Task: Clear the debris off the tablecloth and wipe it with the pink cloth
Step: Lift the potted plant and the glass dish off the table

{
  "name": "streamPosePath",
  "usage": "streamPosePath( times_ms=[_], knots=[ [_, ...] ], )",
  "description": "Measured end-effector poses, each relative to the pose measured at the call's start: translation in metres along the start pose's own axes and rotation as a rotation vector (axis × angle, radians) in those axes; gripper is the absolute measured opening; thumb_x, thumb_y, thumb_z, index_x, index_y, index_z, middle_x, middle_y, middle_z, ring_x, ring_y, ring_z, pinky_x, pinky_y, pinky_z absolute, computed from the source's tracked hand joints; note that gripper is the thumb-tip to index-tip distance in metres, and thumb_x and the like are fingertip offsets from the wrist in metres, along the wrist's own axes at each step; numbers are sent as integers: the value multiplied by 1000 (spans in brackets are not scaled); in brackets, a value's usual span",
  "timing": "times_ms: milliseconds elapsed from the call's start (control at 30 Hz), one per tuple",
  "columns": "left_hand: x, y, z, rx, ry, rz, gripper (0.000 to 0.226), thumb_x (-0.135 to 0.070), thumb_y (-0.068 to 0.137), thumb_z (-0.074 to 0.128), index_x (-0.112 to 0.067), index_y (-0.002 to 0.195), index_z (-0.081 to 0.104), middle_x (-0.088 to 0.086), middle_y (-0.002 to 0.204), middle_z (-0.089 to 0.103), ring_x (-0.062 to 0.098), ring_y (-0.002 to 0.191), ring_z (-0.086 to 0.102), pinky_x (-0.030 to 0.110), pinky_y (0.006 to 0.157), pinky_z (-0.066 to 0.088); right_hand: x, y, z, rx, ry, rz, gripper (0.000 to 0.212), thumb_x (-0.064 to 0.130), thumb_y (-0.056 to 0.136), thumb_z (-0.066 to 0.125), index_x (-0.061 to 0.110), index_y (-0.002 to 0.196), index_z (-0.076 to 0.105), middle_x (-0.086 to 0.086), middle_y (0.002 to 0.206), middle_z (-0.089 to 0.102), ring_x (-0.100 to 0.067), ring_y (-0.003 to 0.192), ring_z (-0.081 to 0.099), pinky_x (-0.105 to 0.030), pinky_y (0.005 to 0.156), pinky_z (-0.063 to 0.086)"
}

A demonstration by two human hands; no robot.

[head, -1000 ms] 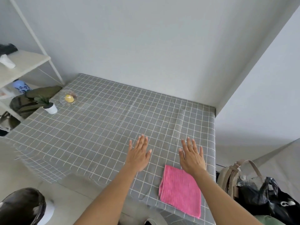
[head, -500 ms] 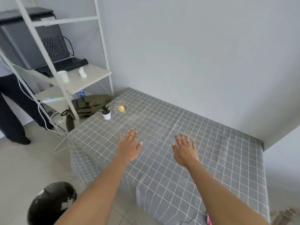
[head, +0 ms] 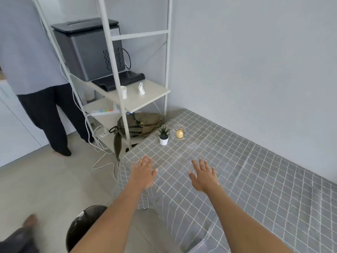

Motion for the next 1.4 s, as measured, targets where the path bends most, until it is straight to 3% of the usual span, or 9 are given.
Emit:
streamPosePath(
  times_ms=[267, 567, 833, 1000, 1067, 1133, 1200, 1333, 1400],
  knots=[
    [21, 56, -11, -32, -40, -41, 61, -41, 103, 17, -10, 151, -3, 10, 160, -3, 23, 147, -4, 46, 118, 4, 18, 82, -8, -18, 45, -36, 64, 50, 101, 26, 32, 153, -7, -6, 161, -14, -27, 148, -9, -49, 117, -2],
    [22, 152, 8, 64, -89, -70, 71, -47, 101, 24, -8, 150, -8, 13, 159, -6, 26, 147, -4, 47, 119, 7, -1, 200, -8, 11, 98, 27, 76, 58, 96, 34, 34, 152, -11, -7, 161, -13, -33, 148, -4, -52, 117, 3],
    [22, 211, 16, -93, -532, -153, 102, -57, 82, 60, -17, 152, -4, 2, 160, 4, 23, 147, 10, 42, 117, 14, 4, 284, -20, -85, 267, -62, 97, 59, 85, 60, 40, 151, -9, -6, 161, -15, -36, 147, -7, -55, 116, 7],
    [20, 237, 34, -206, -830, -215, 113, -54, 72, 73, -28, 152, -2, 2, 154, 31, 26, 138, 34, 43, 111, 33, 5, 310, -8, -142, 422, -68, 119, 57, 71, 76, 39, 151, -11, -4, 161, -16, -35, 147, -6, -60, 114, 14],
    [17, 247, 36, -279, -954, -222, 110, -51, 69, 77, -27, 152, 9, -8, 145, 44, 20, 132, 43, 37, 107, 39, 3, 313, 1, -190, 452, -75, 121, 57, 68, 78, 39, 151, -7, -7, 162, -11, -35, 148, -1, -61, 112, 21],
    [12, 254, 35, -351, -1009, -213, 94, -46, 70, 79, -18, 146, 31, -19, 132, 50, 13, 126, 49, 19, 103, 37, -1, 315, 8, -235, 469, -85, 118, 60, 66, 77, 38, 152, -2, -9, 162, -1, -36, 147, 10, -61, 110, 29],
    [8, 253, 31, -443, -993, -204, 75, -40, 73, 78, -11, 136, 47, -14, 122, 59, 8, 118, 53, 1, 94, 31, -4, 316, 12, -280, 482, -106, 116, 61, 65, 77, 37, 151, 3, -11, 160, 9, -36, 145, 18, -60, 108, 34],
    [4, 243, 25, -577, -964, -213, 51, -37, 77, 76, -10, 118, 63, -4, 114, 68, 8, 108, 61, 10, 90, 44, 0, 320, 12, -342, 501, -151, 114, 61, 65, 78, 35, 151, 8, -12, 159, 11, -34, 145, 20, -57, 105, 38],
    [2, 242, 22, -601, -977, -205, 44, -32, 78, 77, -8, 113, 65, -2, 112, 69, 4, 105, 60, 3, 87, 41, 0, 322, 14, -355, 504, -157, 110, 60, 67, 78, 37, 150, 10, -15, 159, 12, -35, 145, 18, -57, 105, 37]
  ],
)
Point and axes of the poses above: each hand's wrist, its own y-axis towards the middle knuckle, its own z-axis out of the palm, x = y × z, the point moved 8 cm from there along y, towards the middle knuckle
